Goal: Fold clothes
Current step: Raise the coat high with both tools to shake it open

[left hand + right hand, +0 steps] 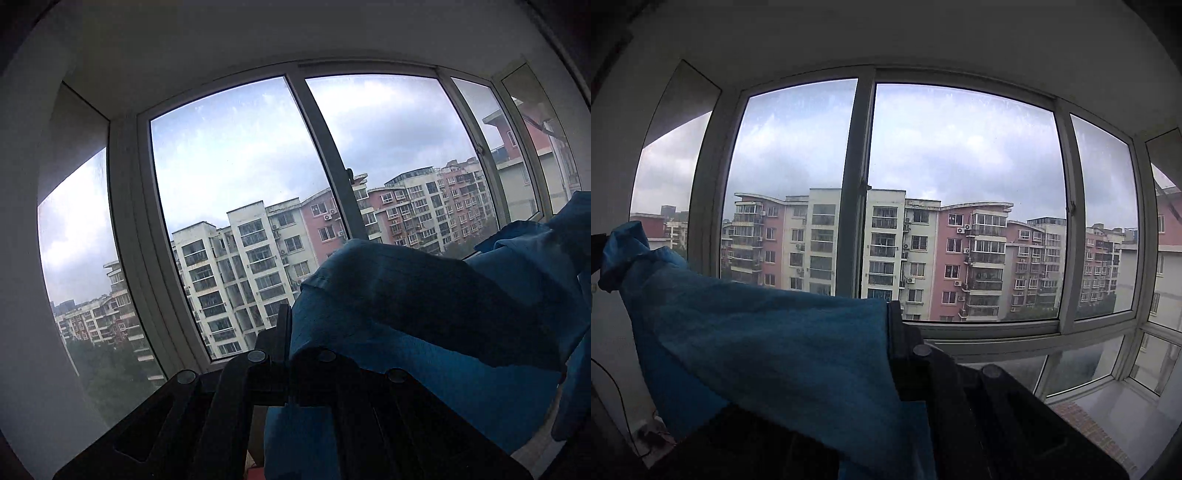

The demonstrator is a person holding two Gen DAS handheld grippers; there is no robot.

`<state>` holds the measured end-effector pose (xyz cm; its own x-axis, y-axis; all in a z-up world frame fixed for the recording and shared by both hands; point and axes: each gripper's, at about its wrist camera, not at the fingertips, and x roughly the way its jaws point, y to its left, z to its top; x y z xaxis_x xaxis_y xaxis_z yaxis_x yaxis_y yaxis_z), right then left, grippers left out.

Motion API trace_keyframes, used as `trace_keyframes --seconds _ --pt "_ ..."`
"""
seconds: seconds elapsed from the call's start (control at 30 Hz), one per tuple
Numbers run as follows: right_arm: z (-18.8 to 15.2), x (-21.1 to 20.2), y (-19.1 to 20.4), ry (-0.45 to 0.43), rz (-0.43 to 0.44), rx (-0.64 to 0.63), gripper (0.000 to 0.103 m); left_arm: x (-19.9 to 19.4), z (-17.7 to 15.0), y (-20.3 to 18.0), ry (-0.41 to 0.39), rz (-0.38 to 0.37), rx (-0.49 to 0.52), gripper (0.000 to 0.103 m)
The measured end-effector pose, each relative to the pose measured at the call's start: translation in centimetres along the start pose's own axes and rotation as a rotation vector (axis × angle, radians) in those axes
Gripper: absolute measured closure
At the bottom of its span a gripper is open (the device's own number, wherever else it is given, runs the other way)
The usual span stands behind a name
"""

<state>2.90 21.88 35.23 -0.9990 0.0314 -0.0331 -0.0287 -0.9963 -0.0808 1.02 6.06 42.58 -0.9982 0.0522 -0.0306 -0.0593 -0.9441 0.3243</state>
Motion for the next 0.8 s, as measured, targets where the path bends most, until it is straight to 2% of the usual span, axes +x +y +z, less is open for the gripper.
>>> trace_keyframes --seconds 0.1,0.17,0.2,0.3,0.43,0.5,0.6,0.63,0.7,0.8 --pt "-1.6 0.7 0.4 0.024 0.005 0.008 0.102 0.2 -0.8 -0.8 0.027 0.008 0.036 0.103" --pt "-3.2 2.3 0.1 0.062 0.016 0.02 0.102 2.0 -2.6 -1.4 0.066 -0.006 0.04 0.103" --pt "-4.4 3.5 -0.2 0.087 0.025 0.04 0.102 3.3 -3.8 -1.7 0.095 -0.019 0.04 0.103" --pt "-9.6 8.9 -2.1 0.211 0.033 0.078 0.102 10.1 -8.9 -3.4 0.257 -0.089 0.032 0.102" --pt "-17.9 18.5 -4.8 0.398 0.006 0.107 0.102 22.1 -16.5 -7.4 0.472 -0.092 0.057 0.102" --pt "-22.4 24.0 -6.5 0.502 -0.02 0.113 0.102 27.3 -21.5 -10.2 0.569 -0.091 0.072 0.103" --pt "-29.9 31.5 -8.4 0.647 -0.069 0.099 0.102 34.9 -28.0 -14.6 0.699 -0.127 0.079 0.102" --pt "-32.5 33.8 -9.0 0.694 -0.085 0.093 0.102 36.8 -30.9 -16.3 0.762 -0.143 0.085 0.098" --pt "-35.2 35.3 -9.3 0.739 -0.085 0.084 0.102 40.3 -36.5 -19.2 0.89 -0.186 0.087 0.098" --pt "-39.2 37.5 -9.7 0.805 -0.086 0.07 0.102 41.7 -43.1 -20.8 1.044 -0.247 0.079 0.095"
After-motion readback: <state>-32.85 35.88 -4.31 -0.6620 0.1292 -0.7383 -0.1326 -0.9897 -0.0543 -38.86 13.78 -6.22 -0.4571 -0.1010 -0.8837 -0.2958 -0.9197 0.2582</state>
